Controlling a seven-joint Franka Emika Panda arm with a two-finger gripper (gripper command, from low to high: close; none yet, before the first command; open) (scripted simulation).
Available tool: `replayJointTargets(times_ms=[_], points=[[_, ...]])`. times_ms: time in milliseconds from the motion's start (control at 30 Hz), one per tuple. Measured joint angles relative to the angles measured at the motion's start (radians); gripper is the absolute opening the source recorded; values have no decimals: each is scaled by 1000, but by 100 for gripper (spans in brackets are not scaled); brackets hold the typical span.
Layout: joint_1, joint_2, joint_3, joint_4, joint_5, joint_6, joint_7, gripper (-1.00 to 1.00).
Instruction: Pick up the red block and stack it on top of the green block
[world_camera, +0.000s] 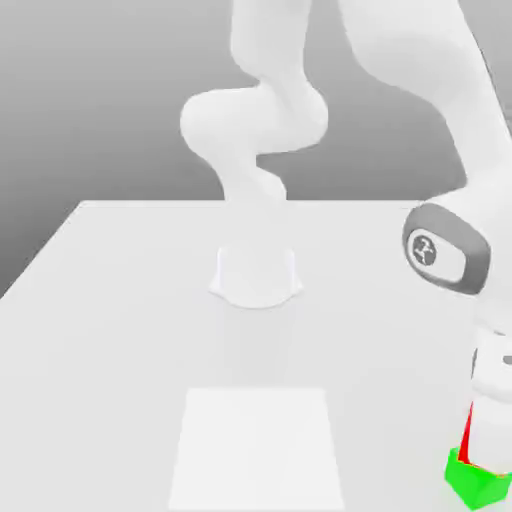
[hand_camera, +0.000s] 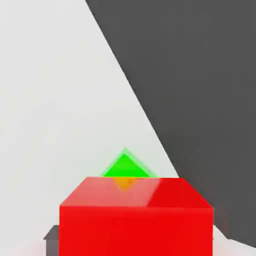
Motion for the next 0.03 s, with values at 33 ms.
replayJointTargets(times_ms=[33], points=[[0, 0, 0, 0, 0, 0, 0, 100]])
